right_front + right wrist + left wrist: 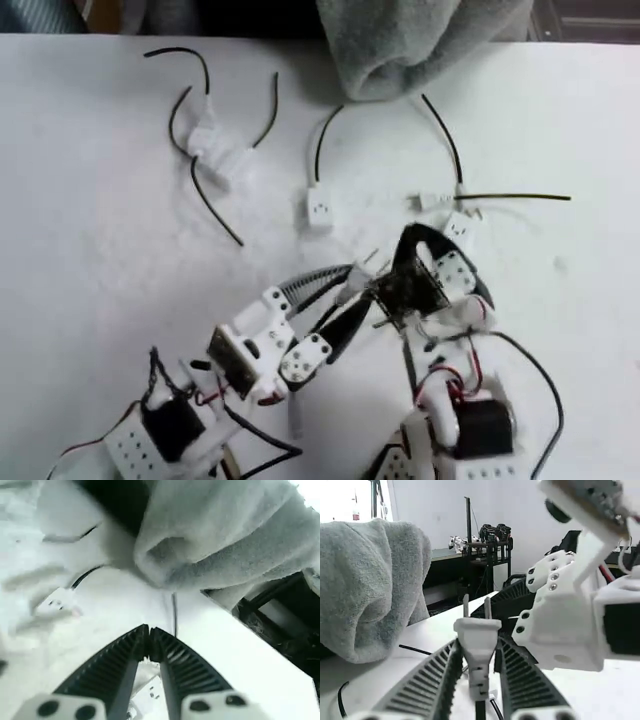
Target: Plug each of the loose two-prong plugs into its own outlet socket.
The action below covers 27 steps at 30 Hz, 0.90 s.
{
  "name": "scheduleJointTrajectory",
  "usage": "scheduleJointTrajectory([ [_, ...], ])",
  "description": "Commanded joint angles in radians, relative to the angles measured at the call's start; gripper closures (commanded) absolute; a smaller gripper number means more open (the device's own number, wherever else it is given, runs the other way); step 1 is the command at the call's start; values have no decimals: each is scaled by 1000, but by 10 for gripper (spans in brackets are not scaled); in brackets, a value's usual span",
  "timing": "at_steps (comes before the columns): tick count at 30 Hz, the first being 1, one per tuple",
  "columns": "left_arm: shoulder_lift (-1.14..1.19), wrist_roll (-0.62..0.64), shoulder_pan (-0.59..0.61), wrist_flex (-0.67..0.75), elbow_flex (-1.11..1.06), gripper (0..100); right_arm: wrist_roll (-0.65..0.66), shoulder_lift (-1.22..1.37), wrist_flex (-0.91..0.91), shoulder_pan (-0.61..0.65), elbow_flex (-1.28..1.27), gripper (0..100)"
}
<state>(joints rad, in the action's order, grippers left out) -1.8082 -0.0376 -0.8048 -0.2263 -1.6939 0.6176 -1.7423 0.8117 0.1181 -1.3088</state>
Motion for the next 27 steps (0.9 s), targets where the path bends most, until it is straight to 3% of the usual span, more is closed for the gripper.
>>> scheduleJointTrajectory([
  [1, -13, 3, -7, 23, 3, 976, 12, 16, -19, -19, 46, 979],
  [9, -13, 5, -7, 18, 3, 976, 3, 22, 30, 15, 275, 979],
  [15, -13, 6, -7, 17, 2, 976, 2, 24, 159, 338, 506, 979],
  [17, -13, 6, -5, 17, 2, 976, -25, 24, 208, 389, 539, 978],
  [20, -13, 6, 51, 17, 2, 976, -97, 16, 289, 312, 543, 978],
  [27, -10, 8, 389, -46, 2, 976, -124, 15, 496, 76, 497, 977],
])
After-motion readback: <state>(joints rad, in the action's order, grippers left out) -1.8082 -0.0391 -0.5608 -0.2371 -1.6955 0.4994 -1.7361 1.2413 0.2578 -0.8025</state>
